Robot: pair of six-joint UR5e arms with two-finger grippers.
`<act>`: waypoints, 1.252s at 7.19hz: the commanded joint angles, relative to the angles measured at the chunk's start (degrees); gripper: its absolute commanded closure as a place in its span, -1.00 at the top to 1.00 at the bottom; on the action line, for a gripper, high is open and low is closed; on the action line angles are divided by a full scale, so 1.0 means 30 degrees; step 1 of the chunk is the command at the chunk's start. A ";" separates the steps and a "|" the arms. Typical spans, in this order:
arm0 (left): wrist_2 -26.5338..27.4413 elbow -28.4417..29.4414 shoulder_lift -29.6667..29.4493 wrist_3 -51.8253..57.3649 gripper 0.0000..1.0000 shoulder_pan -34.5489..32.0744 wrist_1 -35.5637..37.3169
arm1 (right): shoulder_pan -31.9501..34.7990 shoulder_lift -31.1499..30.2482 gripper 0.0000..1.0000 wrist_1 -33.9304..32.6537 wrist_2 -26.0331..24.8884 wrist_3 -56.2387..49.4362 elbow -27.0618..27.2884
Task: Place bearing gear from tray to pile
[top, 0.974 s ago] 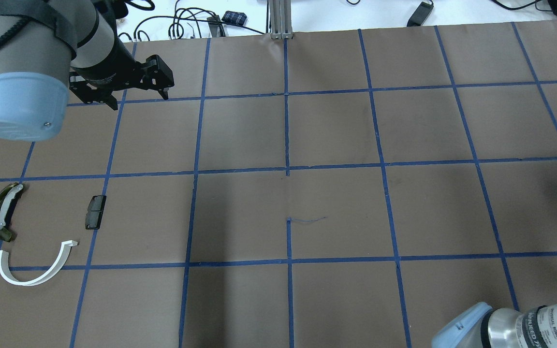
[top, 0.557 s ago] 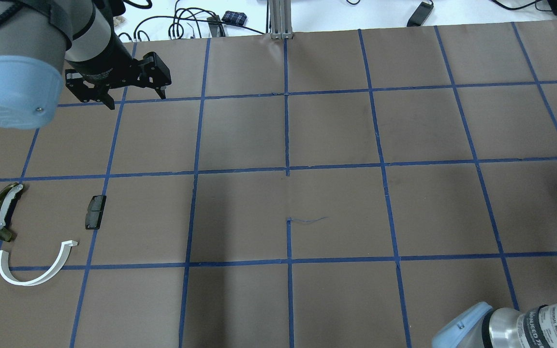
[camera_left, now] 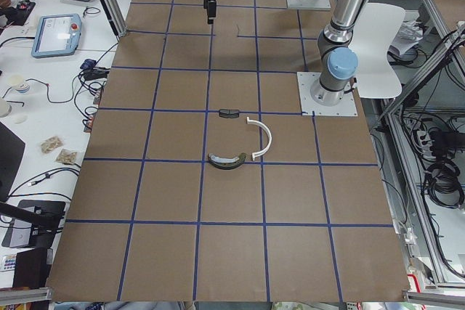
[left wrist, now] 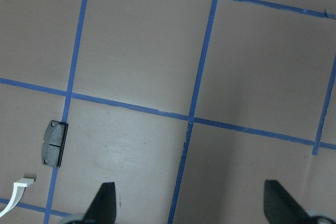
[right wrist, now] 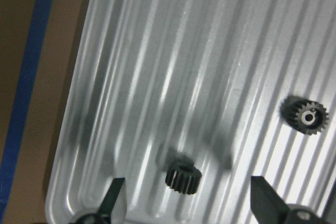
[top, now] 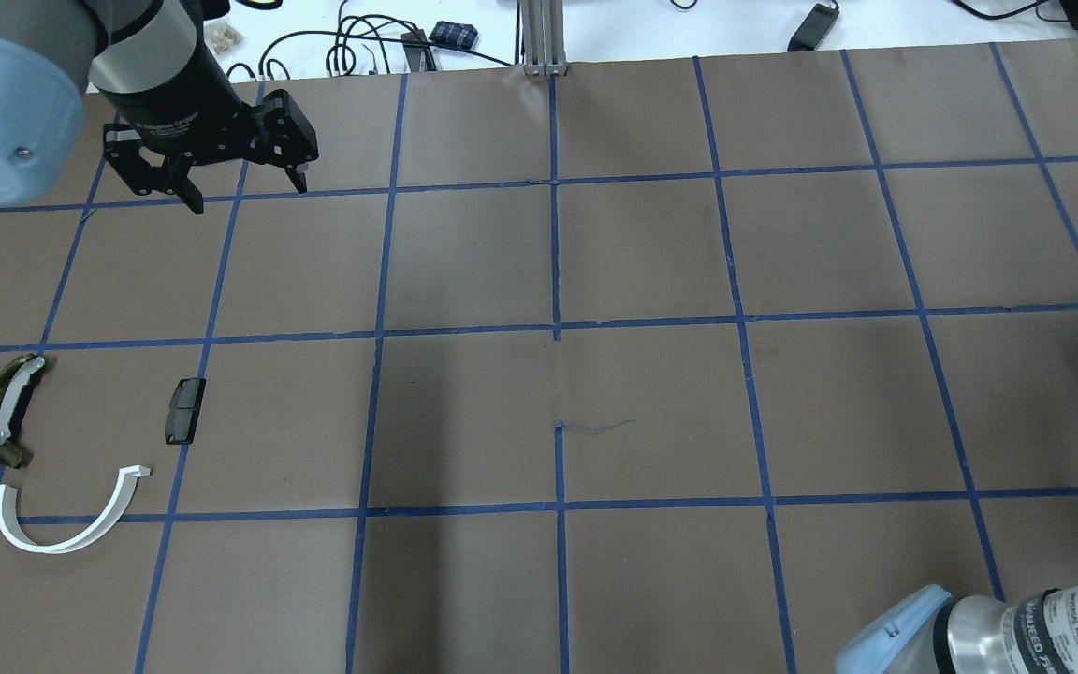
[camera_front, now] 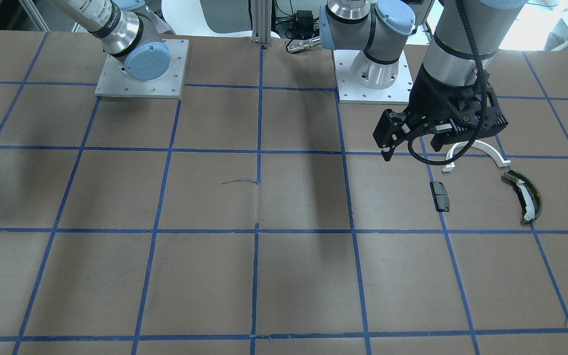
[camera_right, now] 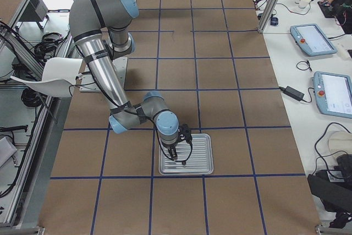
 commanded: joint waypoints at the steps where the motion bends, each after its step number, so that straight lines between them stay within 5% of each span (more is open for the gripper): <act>1: 0.0241 0.0748 0.0293 -0.0143 1.00 -0.0034 -0.0062 | 0.0084 0.0428 0.69 0.0014 0.0039 0.0040 -0.0374; 3: 0.0185 -0.0298 -0.0113 -0.0084 1.00 0.0053 0.1081 | 0.0113 0.0370 0.40 0.0218 0.0068 0.0156 -0.0344; 4: -0.1616 -0.0392 -0.0317 0.0204 1.00 -0.0064 0.1344 | 0.0142 0.0341 -0.13 0.0306 0.0039 0.0359 -0.0374; 6: -0.1375 -0.0629 0.1401 0.5044 1.00 -0.0066 -0.0920 | 0.0142 0.0398 -0.69 0.0337 -0.0048 0.0362 -0.0345; 9: -0.1163 -0.1327 0.2406 0.5305 1.00 -0.0064 -0.1557 | 0.0316 -0.0502 -0.79 0.1732 -0.0283 0.0623 -0.0519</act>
